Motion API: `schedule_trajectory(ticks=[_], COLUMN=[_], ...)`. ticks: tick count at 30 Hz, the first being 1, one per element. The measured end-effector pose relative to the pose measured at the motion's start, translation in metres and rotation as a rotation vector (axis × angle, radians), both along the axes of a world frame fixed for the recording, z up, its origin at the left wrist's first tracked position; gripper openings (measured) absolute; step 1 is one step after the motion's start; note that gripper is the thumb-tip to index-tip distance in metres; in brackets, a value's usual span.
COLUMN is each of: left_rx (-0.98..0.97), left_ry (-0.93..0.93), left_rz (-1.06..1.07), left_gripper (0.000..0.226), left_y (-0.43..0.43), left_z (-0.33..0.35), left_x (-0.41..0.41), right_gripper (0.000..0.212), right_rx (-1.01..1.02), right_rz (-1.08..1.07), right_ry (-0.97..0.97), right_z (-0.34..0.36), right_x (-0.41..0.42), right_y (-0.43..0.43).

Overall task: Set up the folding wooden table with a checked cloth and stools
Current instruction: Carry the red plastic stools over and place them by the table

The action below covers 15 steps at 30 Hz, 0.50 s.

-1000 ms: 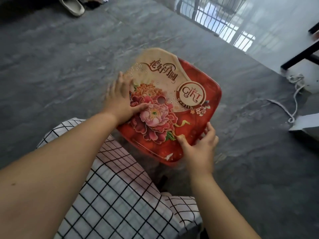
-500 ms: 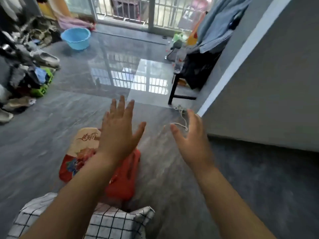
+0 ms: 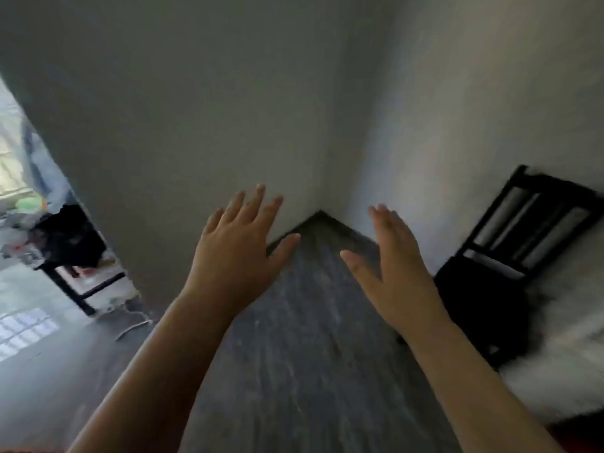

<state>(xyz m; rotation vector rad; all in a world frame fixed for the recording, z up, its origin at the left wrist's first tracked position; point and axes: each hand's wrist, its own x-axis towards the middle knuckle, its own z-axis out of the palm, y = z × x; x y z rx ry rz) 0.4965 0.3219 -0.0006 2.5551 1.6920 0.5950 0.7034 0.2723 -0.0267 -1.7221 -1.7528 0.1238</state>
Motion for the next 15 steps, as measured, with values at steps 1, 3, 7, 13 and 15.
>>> schedule_trajectory(ticks=[1,3,7,13,15], left_rx=[0.006,0.011,0.043,0.028,-0.001], left_ry=[-0.005,-0.004,0.017,0.078,0.105], left_rz=[-0.076,-0.242,-0.569,-0.901,-0.984], left_gripper=[0.079,0.082,0.078,0.080,0.083], left_y=[-0.005,-0.020,-0.070,-0.159,-0.186], left_z=[0.006,0.016,0.024,-0.001,-0.018], left_x=[0.047,0.137,0.284,0.451,0.496], right_gripper=[0.082,0.079,0.073,0.072,0.072], right_rx=[-0.001,0.015,0.029,-0.049,-0.089], right_rz=[-0.078,-0.240,-0.579,-1.019,-1.119], right_ry=[0.002,0.008,0.032,0.081,0.110], right_z=[0.008,0.021,0.028,-0.005,-0.020], right_x=[0.042,0.118,0.232,0.331,0.354], right_y=[-0.021,-0.067,-0.170,-0.317,-0.354])
